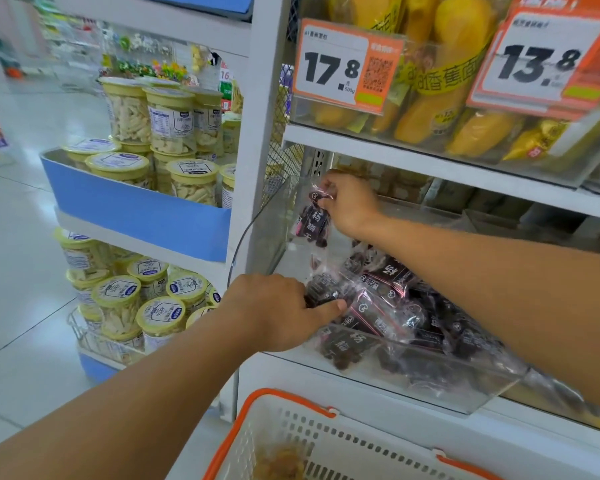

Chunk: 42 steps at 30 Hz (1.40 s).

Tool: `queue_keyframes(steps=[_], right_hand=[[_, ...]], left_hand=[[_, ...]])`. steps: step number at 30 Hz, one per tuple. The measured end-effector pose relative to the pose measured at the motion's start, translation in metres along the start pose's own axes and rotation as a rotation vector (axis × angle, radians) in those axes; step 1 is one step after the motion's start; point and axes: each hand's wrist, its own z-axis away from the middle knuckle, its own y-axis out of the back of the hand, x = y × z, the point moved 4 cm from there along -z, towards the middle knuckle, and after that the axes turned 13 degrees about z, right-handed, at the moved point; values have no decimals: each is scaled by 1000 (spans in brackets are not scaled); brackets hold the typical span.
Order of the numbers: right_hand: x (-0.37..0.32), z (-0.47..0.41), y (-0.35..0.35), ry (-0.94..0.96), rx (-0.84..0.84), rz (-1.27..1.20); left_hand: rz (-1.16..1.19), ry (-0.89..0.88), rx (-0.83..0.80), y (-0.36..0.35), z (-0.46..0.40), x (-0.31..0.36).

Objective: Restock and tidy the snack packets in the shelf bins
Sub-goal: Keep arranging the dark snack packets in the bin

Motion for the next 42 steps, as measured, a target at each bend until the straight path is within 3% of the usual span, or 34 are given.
queue_keyframes(steps=[4, 9, 14, 18, 19, 21, 23, 26, 29, 33, 35, 38, 42], right_hand=[[8, -36, -28, -14, -113, 78], [-8, -48, -23, -18, 34, 415], [4, -48, -25, 31, -110, 331], [-1, -34, -14, 137, -14, 488], [-4, -30, -15, 205, -73, 466], [-11, -15, -25, 309, -412, 417], [-11, 2, -42, 292, -728, 521], [-6, 9, -54, 223, -820, 525], [-9, 3, -49, 183, -749, 307], [-18, -15, -23, 95, -281, -81], [-12, -19, -21, 49, -161, -53], [4, -22, -19, -6, -109, 124], [-7, -20, -12, 201, -125, 230]], left_hand=[[36, 3, 28, 0, -1, -3], [41, -14, 60, 2, -5, -4], [44, 1, 23, 4, -4, -2], [55, 28, 52, 4, -4, -2], [51, 34, 63, 4, -4, -2], [37, 53, 63, 3, -5, -2], [41, 72, 41, 3, -5, -2], [53, 78, 24, 4, -4, -2], [54, 63, 25, 5, -2, -2], [67, 42, 49, 5, -1, -1], [63, 41, 46, 5, -1, -1], [57, 40, 35, 5, -2, -1], [55, 42, 35, 5, -3, -2]])
